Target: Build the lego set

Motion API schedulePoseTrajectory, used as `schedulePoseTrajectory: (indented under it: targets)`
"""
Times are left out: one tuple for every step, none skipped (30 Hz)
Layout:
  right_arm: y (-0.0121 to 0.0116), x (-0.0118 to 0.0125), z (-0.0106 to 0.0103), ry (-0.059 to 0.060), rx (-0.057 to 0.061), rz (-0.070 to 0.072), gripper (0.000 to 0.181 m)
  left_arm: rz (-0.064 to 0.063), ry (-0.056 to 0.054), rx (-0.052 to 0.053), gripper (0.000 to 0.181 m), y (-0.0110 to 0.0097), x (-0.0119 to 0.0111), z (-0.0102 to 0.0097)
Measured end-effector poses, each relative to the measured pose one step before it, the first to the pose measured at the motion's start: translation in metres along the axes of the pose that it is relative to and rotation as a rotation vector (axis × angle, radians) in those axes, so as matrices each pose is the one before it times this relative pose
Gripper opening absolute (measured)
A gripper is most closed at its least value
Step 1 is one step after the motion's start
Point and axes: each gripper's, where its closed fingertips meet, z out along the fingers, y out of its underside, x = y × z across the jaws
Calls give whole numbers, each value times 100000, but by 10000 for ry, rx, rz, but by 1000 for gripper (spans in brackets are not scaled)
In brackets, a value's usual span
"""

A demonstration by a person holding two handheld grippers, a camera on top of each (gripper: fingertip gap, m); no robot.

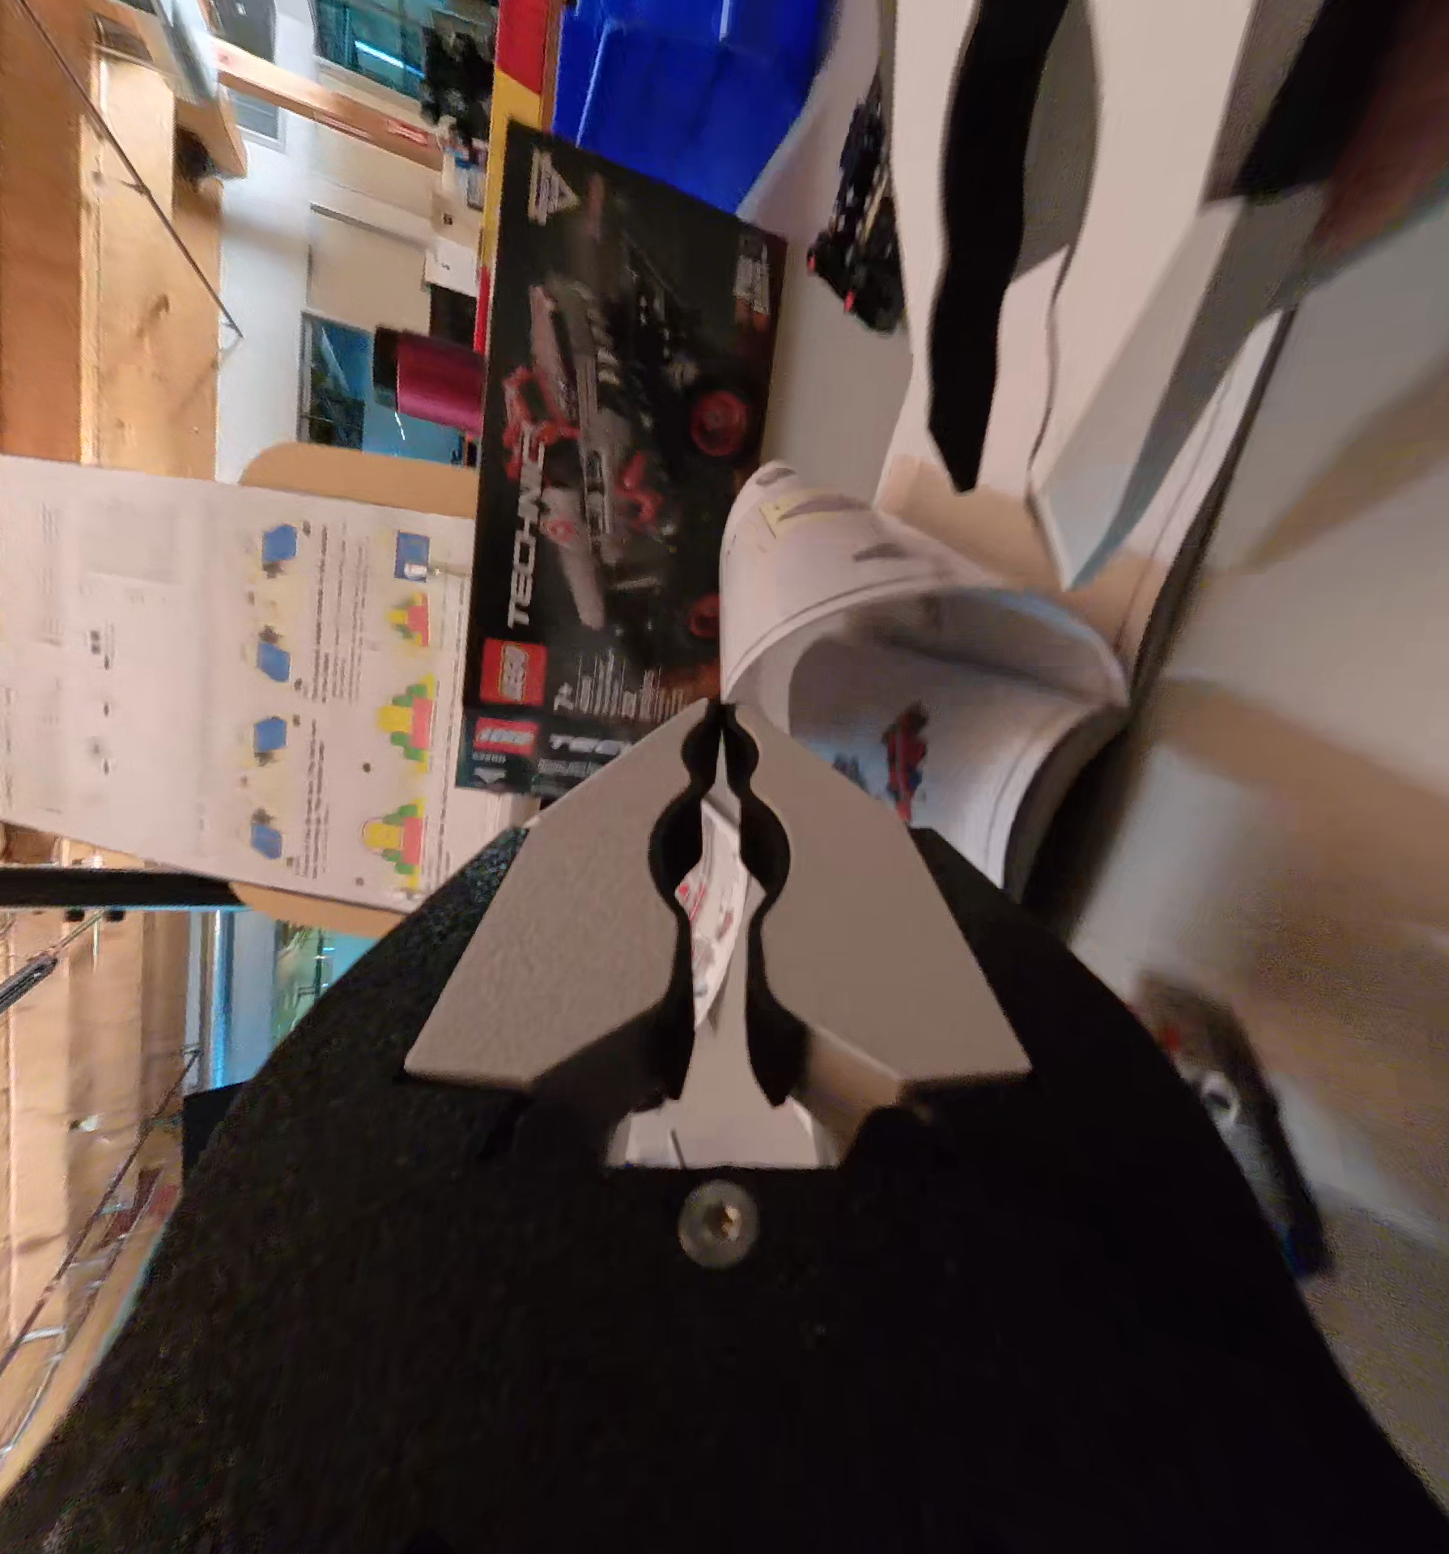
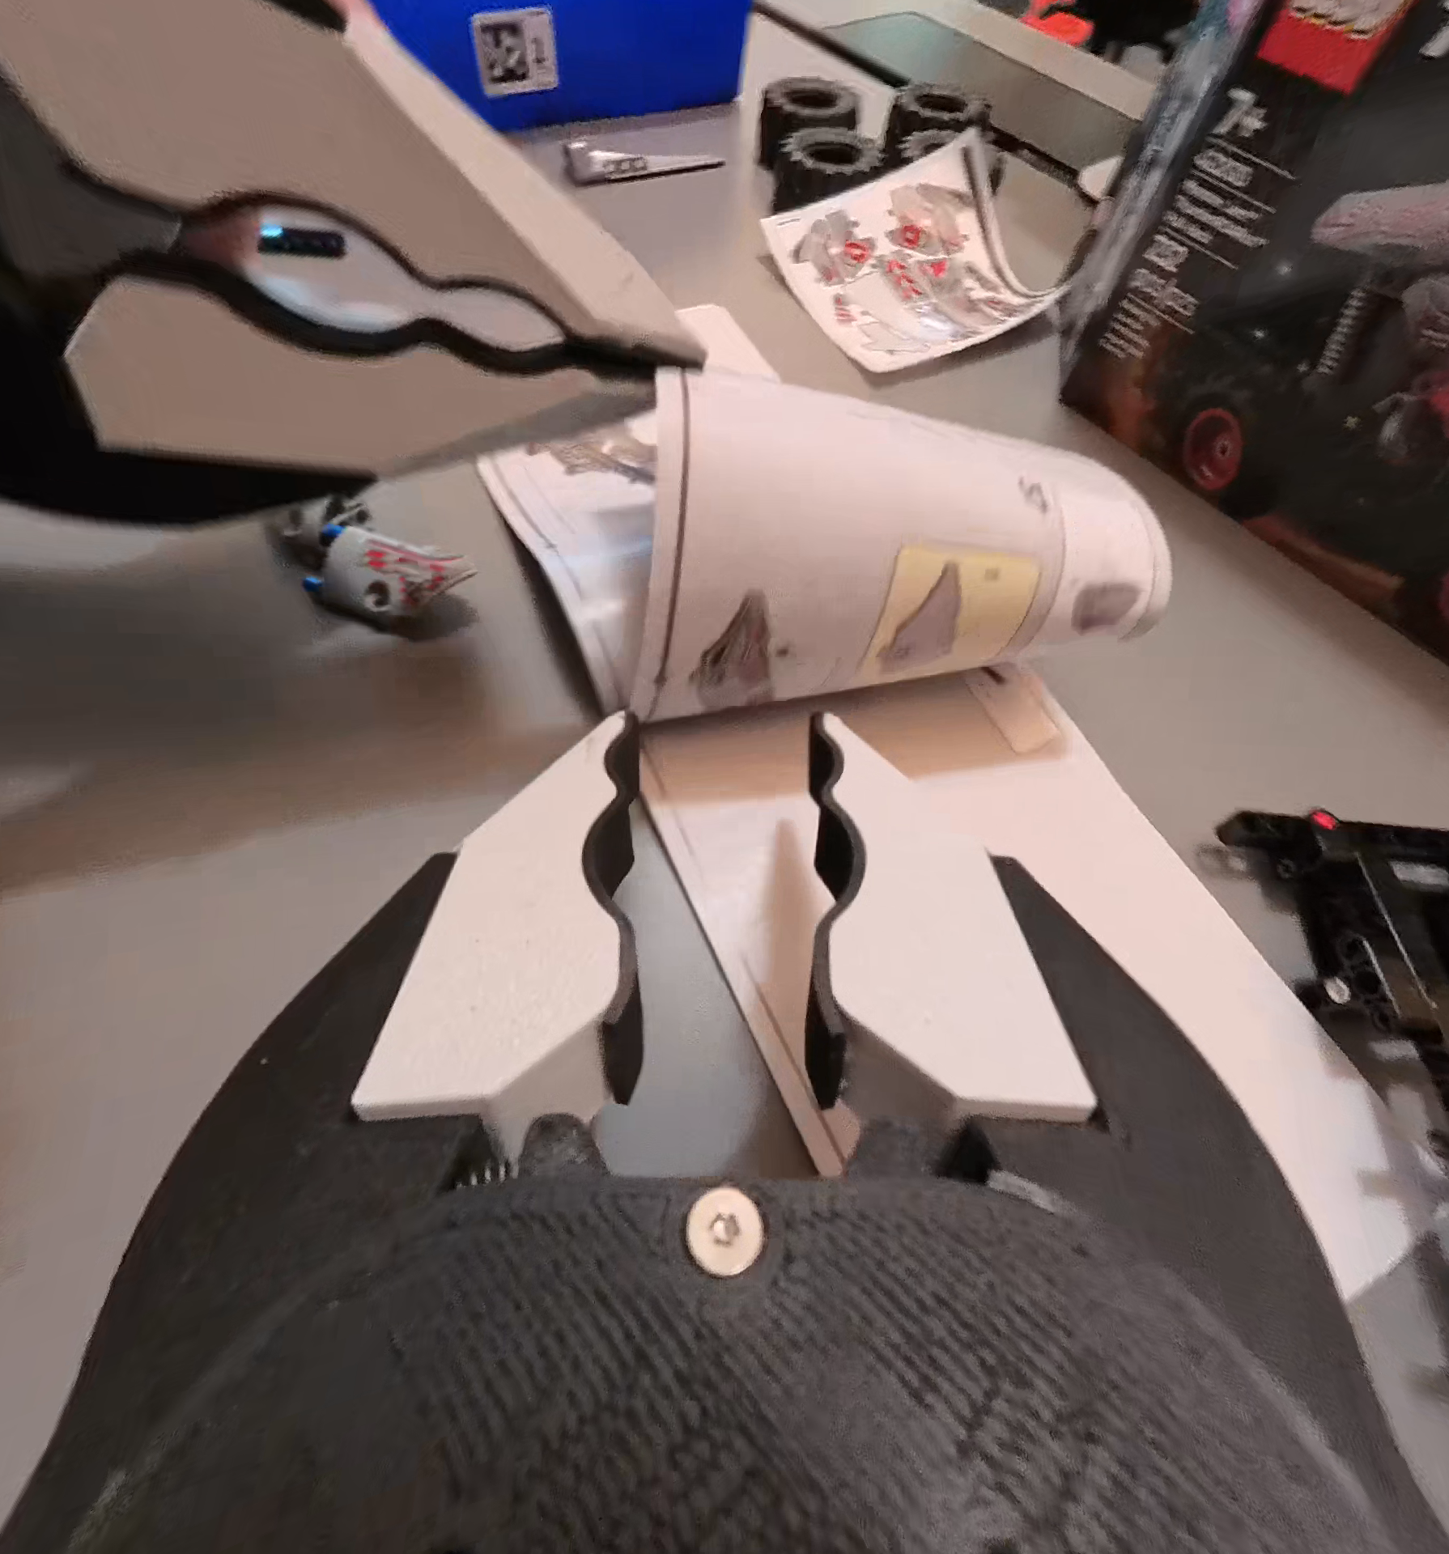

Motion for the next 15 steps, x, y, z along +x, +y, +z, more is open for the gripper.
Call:
schedulePoseTrajectory:
  targets:
    - [48,697,-324,281,43,306,39,-174,-27,194,0,-1038,228,464]
    - [201,672,-355,229,-54,359,39,-238,-84,227,0,-1065,159,461]
    - [436,379,-349,1,-185,373,40,-274,-35,189,0,-1006,267,406]
    - [834,89,-327,-241,-409,398,41,-300,61,126,1,-927,426,297]
    - [987,-56,-304,-357,-496,303,44,-309,92,117,3,-875,485,138]
    - [885,83,-321,-233,-399,168,46,-280,116,124,5,-801,538,-39]
    - [830,259,-344,-76,-326,47,47,-244,111,138,7,-722,542,-194]
    - [761,371,-352,33,-293,-20,46,-233,135,160,9,-628,542,-255]
    - [475,436,-392,92,-118,25,44,-257,187,123,10,-455,556,-270]
    - [121,367,-430,41,81,133,45,-319,191,31,12,-215,440,-245]
    - [104,308,-372,-17,50,156,45,-380,222,-46,13,-7,346,-192]
    - [44,306,-298,-1,66,100,45,-455,260,-98,13,130,256,-118]
    - [-1,310,-177,50,88,18,44,-516,205,-118,14,191,44,-67]
    - [48,352,-19,126,44,-7,43,-498,76,-15,16,39,-262,-105]
    - [154,337,146,166,-33,28,41,-374,69,222,20,-357,-250,-169]
